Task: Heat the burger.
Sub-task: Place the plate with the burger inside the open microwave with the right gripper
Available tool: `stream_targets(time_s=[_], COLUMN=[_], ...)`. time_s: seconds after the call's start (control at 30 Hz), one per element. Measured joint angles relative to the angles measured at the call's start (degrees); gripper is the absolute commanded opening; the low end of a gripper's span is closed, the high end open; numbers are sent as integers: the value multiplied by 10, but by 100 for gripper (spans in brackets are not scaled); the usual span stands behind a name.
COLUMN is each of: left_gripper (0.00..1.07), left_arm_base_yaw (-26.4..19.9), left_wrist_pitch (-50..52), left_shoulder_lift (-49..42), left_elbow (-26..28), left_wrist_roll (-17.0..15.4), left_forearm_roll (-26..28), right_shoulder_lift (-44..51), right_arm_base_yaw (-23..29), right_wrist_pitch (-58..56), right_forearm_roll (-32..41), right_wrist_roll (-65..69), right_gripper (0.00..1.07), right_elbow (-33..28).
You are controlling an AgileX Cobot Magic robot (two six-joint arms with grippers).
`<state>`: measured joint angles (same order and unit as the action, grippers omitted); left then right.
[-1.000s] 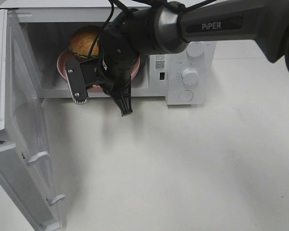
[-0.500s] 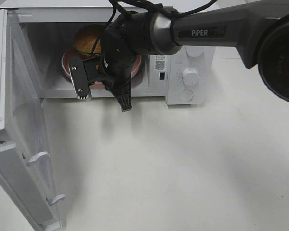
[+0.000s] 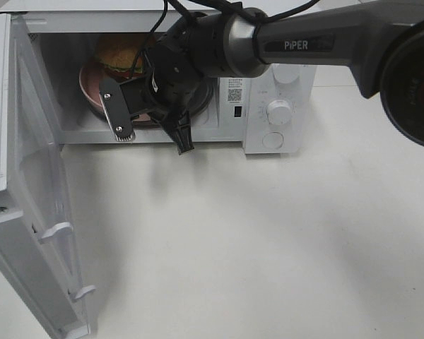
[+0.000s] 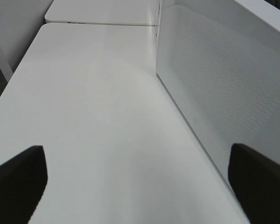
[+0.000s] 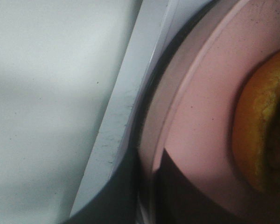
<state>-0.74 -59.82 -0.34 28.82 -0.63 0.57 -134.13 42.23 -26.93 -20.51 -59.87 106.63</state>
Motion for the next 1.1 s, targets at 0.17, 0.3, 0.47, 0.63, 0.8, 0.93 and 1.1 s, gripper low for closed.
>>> stream_targets(time_s=[0.17,0.3,0.47,0.63,0.8,0.93,1.1], left_gripper=[98,98,98,98,98,98,98], left_arm_base_yaw=[0,0,0,0,0,0,0], left_wrist_pitch=[0,0,0,0,0,0,0], left_shoulder_lift=[0,0,0,0,0,0,0], left_elbow=[0,0,0,0,0,0,0], left_wrist_roll=[0,0,0,0,0,0,0], left_forearm_roll=[0,0,0,0,0,0,0], right_shoulder_lift=[0,-1,-13,-26,-26,-26,-26], right_arm_base_yaw=[0,-2,-14,-17,-17,-17,-17], right_wrist_pitch=[13,19,29,33,51,57,44], right_forearm_roll=[6,11,16,16,16,15,15], right_wrist_roll=[-3,-5,-5,-4,1,2,3], right_gripper=[0,2,7,20,34,38,43], right_elbow=[0,0,1,2,12,14,15])
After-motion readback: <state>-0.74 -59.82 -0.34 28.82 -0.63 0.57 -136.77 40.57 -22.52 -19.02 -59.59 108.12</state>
